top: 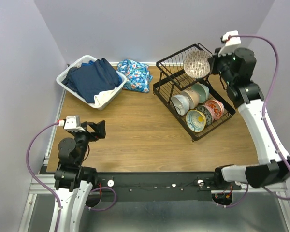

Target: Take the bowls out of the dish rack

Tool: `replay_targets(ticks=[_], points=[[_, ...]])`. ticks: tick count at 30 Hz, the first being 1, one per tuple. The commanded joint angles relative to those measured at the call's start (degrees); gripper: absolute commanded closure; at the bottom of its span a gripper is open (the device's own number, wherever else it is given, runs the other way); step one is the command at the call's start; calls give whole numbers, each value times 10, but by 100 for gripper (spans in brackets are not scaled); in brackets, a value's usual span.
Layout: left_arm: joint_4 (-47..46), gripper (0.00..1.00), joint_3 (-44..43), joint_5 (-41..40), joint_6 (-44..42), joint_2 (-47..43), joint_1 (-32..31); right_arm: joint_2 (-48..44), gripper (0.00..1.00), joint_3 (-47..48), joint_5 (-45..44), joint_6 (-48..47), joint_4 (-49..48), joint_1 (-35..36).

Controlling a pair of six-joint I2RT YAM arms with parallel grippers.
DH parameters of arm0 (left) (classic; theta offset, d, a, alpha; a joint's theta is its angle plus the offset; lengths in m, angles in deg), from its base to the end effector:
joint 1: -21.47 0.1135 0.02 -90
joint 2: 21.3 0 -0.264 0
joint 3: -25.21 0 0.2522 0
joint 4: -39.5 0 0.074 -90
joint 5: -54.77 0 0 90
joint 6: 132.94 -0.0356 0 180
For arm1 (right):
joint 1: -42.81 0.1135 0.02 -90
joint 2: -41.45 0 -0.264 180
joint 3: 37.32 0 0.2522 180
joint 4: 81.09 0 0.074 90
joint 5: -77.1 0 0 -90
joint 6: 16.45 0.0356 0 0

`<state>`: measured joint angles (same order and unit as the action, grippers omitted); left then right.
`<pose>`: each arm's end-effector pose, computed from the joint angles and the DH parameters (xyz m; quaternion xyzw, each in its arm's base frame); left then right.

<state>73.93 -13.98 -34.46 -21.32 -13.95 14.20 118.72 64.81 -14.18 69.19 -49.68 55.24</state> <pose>0.0812 -0.0108 0.2754 -0.0857 0.7178 -0.1771 0.6679 0.2927 0.0637 0.4645 -0.1016 0.7394 0.0385 0.6645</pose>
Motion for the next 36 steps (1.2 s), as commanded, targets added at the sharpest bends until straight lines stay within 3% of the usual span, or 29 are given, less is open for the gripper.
replay_targets(ticks=[1,9,16,19,24,36], points=[[-25,1,-4,34,6,42,0,-104,99,-69,9,42,12,1],[-3,1,-44,51,39,155,-1,-252,99,-241,108,104,63,1],[16,1,-93,90,83,323,-15,-331,99,-396,162,138,66,1],[20,1,-114,66,98,384,-70,-342,99,-448,174,151,42,2],[21,1,-168,-22,130,482,-239,-349,99,-545,210,183,-25,4],[106,3,-387,-82,223,690,-419,-347,99,-599,228,175,-82,16]])
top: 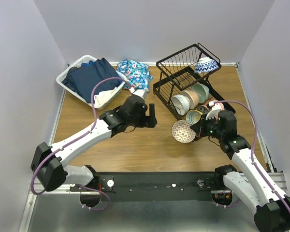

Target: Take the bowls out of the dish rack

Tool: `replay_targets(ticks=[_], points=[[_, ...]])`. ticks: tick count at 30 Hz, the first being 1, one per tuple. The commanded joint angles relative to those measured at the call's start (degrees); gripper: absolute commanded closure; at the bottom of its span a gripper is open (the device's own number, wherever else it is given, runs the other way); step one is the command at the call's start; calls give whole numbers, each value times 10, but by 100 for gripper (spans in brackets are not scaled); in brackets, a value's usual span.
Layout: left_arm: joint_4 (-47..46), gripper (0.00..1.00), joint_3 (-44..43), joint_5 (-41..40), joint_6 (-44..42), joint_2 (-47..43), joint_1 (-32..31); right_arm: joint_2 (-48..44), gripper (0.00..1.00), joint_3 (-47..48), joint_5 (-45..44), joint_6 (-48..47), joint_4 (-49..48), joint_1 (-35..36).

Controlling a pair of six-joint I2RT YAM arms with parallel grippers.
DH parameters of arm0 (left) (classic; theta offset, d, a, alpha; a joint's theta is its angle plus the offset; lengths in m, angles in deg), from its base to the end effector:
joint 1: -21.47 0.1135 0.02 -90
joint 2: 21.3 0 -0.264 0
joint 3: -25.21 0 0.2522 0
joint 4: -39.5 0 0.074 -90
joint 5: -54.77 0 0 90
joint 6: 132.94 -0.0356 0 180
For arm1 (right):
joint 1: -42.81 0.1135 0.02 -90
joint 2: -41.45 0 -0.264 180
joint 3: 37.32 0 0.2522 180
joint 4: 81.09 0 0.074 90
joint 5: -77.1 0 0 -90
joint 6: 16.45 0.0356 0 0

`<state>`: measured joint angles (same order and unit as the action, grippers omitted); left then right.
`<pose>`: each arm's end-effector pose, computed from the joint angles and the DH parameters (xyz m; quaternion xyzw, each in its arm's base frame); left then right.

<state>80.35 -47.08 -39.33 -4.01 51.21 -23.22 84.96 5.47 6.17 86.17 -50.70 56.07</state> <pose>0.1976 -0.1919 0.2924 0.0309 0.9092 -0.2516 0.3302 0.1656 0.0510 0.2365 -0.0862 0.8583 0.2492 0.4402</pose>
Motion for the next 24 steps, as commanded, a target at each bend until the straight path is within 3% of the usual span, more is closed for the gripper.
replay_targets(ticks=[1,13,18,21,24], points=[[47,5,-77,-35,58,57,-53,-7,99,-6,25,3,-76,9],[125,14,-236,-72,111,223,-154,5,99,-9,25,-19,-86,24],[134,26,-246,-84,116,255,-167,4,99,-12,25,-17,-88,28],[140,42,-251,-93,120,269,-171,4,99,-16,25,-14,-89,28],[144,50,-254,-104,124,278,-176,1,99,-24,25,-10,-93,30]])
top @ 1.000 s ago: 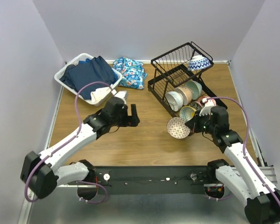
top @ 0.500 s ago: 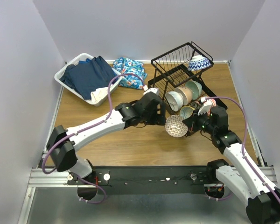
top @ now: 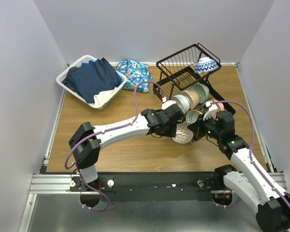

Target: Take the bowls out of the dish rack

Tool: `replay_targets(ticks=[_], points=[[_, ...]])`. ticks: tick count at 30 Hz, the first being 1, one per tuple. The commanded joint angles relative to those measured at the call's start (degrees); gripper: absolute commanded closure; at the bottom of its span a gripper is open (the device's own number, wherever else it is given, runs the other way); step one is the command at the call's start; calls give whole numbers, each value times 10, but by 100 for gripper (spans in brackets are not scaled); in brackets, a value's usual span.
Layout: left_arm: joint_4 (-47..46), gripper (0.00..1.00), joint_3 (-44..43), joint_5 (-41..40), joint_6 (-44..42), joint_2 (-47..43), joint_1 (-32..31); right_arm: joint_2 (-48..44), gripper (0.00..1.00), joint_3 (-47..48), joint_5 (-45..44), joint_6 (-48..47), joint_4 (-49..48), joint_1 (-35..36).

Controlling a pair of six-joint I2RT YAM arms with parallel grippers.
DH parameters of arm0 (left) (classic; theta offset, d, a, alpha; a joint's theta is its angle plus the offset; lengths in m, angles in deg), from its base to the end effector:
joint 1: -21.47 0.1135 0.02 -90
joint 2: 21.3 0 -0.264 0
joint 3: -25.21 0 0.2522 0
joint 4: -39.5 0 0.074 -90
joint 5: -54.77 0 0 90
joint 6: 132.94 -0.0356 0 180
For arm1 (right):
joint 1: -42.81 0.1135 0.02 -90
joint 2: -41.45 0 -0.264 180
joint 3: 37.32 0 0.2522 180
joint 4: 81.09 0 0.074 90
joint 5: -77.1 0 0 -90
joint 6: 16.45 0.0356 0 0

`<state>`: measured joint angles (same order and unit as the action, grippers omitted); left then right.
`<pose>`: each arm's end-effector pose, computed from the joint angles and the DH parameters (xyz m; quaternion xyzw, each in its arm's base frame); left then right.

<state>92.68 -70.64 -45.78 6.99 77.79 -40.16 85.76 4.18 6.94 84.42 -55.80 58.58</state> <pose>0.1833 -0.3258 0.2691 0.0707 0.9511 -0.1883 0.2345 0.1678 0.0600 0.2349 -0.1246 0.8402 0.2605 0.4589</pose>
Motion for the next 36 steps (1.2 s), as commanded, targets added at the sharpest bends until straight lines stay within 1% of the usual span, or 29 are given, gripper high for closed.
replay_targets(ticks=[1,2,5,6,7,8,9,10,11,12,15,16,18,21,22,25,26,27,28,30,31,33,34,36], points=[[22,52,-21,-41,14,15,-8,-7,99,-12,18,10,-42,5],[23,54,-21,-45,15,16,-10,-8,99,-14,18,12,-42,7],[22,69,-23,-46,15,22,-13,-12,99,-15,16,14,-41,6],[21,71,-23,-45,15,23,-16,-12,99,-16,15,14,-41,6],[18,81,-20,-44,16,23,-17,-12,99,-17,14,13,-42,8],[18,87,-20,-44,16,24,-17,-13,99,-17,14,16,-43,8],[17,90,-20,-44,16,24,-17,-14,99,-18,14,17,-43,7],[18,97,-19,-46,15,24,-18,-15,99,-19,15,19,-44,8],[19,100,-19,-45,15,24,-18,-17,99,-20,15,21,-45,7],[18,100,-17,-47,15,23,-18,-20,99,-21,15,23,-46,8],[17,100,-11,-52,15,17,-18,-24,89,-22,15,25,-47,8],[15,100,-5,-56,15,12,-18,-25,78,-20,20,24,-45,8],[14,100,3,-60,16,5,-17,-26,68,-15,24,25,-44,8],[7,100,19,-71,15,-13,-16,-34,49,-9,35,27,-45,8],[5,100,30,-73,15,-23,-14,-41,35,-5,39,27,-43,8],[-1,100,60,-72,16,-49,0,-54,16,6,31,29,-31,8],[-2,100,69,-72,16,-57,5,-64,12,10,24,32,-27,8],[-5,100,80,-72,16,-65,20,-69,11,17,21,33,-18,8],[-8,100,104,-72,17,-85,29,-74,6,20,10,33,-13,8],[-16,100,133,-63,17,-110,52,-91,0,27,9,29,-3,8],[-29,100,162,-55,17,-136,81,-97,0,30,13,24,-2,8],[-42,100,192,-42,15,-163,112,-114,0,31,23,11,2,8],[-51,100,217,-33,13,-187,147,-120,0,29,15,13,3,8],[-60,100,236,-27,2,-209,178,-129,0,28,8,20,5,8]])
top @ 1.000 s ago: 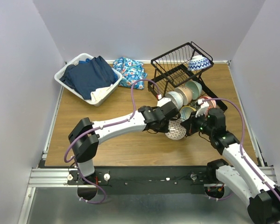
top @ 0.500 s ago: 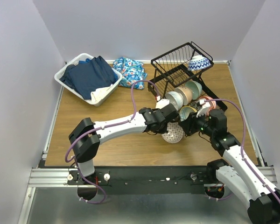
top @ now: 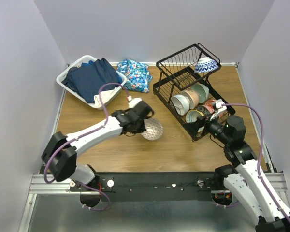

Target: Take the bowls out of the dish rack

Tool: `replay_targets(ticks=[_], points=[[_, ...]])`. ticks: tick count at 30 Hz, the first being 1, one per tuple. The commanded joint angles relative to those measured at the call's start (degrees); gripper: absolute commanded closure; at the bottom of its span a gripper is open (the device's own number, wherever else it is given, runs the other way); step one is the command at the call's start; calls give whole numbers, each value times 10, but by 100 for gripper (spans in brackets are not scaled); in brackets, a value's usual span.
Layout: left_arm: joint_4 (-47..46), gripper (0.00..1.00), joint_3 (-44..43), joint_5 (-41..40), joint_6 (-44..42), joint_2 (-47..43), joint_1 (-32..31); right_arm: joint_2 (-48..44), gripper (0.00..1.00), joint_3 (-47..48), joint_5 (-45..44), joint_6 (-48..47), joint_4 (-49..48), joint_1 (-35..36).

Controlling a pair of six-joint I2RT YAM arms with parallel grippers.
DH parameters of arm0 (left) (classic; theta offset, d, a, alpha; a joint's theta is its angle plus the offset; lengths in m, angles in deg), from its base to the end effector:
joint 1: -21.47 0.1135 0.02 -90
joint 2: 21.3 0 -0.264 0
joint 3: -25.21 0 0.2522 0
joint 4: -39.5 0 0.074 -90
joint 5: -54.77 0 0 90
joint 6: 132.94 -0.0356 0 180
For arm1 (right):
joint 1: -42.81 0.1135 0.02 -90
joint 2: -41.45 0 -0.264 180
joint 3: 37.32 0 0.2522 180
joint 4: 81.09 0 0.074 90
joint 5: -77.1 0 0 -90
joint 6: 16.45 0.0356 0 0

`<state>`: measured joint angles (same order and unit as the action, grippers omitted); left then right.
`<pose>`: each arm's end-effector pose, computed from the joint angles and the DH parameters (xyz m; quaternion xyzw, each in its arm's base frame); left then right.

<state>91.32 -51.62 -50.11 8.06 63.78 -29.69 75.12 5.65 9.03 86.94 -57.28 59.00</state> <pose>0.1959 -0.2287 0.2464 -0.0321 0.9580 -0.1206 0.2582 0.1430 0.0554 0.2738 -0.1354 0.7732 0.2988 0.5427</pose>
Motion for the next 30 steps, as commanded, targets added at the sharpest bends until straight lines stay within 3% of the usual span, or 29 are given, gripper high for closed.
replay_targets(ticks=[1,9,13,24,30], points=[[-51,100,59,16,-14,-84,88,-30,0,12,-15,-3,20,3],[-104,100,109,76,-46,-98,250,-54,0,10,-100,26,29,3],[-143,100,113,104,-47,-67,297,-43,0,26,-126,16,56,3],[-181,100,75,147,-65,38,341,-11,0,72,-152,4,96,3],[-177,76,90,144,-77,24,341,26,0,136,-197,33,132,3]])
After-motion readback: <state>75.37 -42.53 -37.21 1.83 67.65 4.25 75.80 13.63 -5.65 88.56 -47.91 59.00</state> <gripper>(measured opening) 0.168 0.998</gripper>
